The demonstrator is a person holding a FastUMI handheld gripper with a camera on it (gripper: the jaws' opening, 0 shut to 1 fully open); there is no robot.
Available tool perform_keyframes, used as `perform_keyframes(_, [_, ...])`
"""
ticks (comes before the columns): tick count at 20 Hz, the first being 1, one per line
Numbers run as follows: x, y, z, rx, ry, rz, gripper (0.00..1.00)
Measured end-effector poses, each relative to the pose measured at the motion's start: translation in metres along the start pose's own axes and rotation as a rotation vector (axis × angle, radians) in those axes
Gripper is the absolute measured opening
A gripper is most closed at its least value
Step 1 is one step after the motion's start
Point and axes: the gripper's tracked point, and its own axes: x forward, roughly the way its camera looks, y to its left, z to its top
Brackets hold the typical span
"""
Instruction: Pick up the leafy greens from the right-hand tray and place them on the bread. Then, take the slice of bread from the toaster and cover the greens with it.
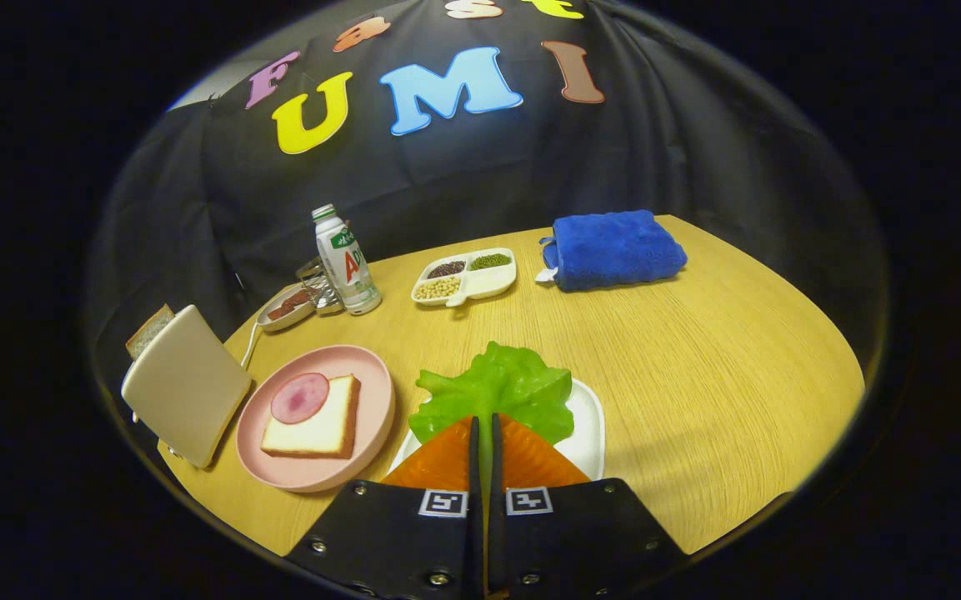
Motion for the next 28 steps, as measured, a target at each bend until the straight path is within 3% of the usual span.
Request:
perform_keyframes(8, [-0.004, 0.066, 0.031, -0.05, -0.08, 0.137, 0.03])
perform_keyframes(15, [0.019, 0.146, 0.014, -0.1, -0.049, 0.283, 0.03])
perform_keyframes(24, [0.042, 0.171, -0.024, -0.142, 0.042, 0.294, 0.03])
perform_keyframes(28, [0.051, 0.167, -0.033, -0.19, 0.05, 0.246, 0.02])
